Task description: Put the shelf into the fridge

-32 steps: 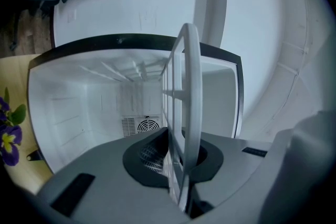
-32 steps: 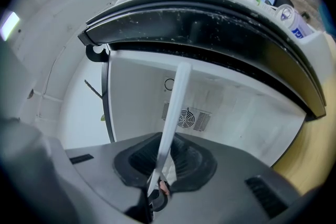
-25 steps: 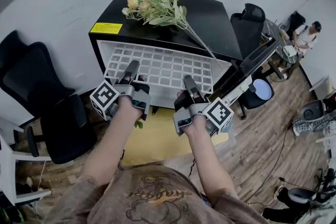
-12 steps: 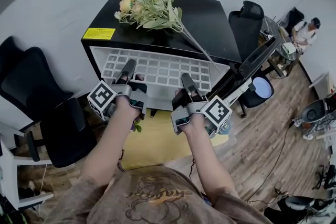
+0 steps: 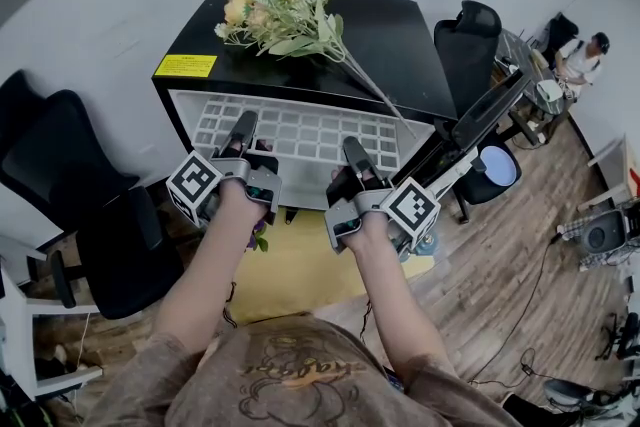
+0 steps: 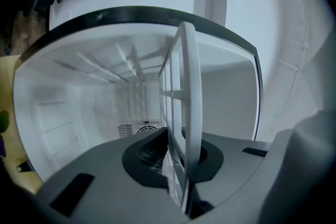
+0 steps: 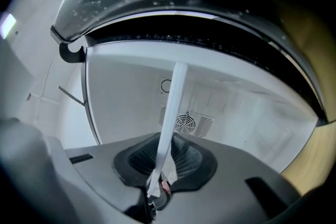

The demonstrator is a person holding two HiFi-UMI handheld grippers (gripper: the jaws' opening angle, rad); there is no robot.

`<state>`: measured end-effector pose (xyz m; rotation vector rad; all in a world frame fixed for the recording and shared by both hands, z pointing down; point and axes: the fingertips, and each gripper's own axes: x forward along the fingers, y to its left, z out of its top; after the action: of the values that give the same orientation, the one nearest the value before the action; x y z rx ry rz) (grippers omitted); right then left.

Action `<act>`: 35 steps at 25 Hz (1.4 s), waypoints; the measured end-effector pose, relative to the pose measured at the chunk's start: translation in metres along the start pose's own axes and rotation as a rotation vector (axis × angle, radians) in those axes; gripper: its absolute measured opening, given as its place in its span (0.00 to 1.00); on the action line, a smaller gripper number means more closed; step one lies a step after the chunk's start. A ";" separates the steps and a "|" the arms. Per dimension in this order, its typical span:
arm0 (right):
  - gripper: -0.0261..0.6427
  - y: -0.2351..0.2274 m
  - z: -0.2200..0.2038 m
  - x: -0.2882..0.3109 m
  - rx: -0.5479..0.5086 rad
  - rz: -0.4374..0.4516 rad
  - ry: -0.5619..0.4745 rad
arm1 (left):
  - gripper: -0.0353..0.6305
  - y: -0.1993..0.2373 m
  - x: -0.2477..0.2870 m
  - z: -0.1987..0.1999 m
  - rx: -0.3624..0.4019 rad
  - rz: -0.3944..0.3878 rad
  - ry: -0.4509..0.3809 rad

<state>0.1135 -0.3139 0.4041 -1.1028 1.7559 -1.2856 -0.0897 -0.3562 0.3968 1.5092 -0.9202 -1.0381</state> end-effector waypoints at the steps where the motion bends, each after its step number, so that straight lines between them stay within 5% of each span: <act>1: 0.12 0.000 0.000 0.000 0.000 0.001 0.003 | 0.12 0.000 0.000 0.000 0.008 0.001 -0.001; 35: 0.10 0.012 -0.013 -0.058 0.026 0.019 -0.034 | 0.13 -0.011 -0.070 -0.004 0.025 0.044 -0.035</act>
<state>0.1221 -0.2537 0.3984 -1.0844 1.7161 -1.2679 -0.1087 -0.2878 0.3970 1.4891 -0.9899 -1.0272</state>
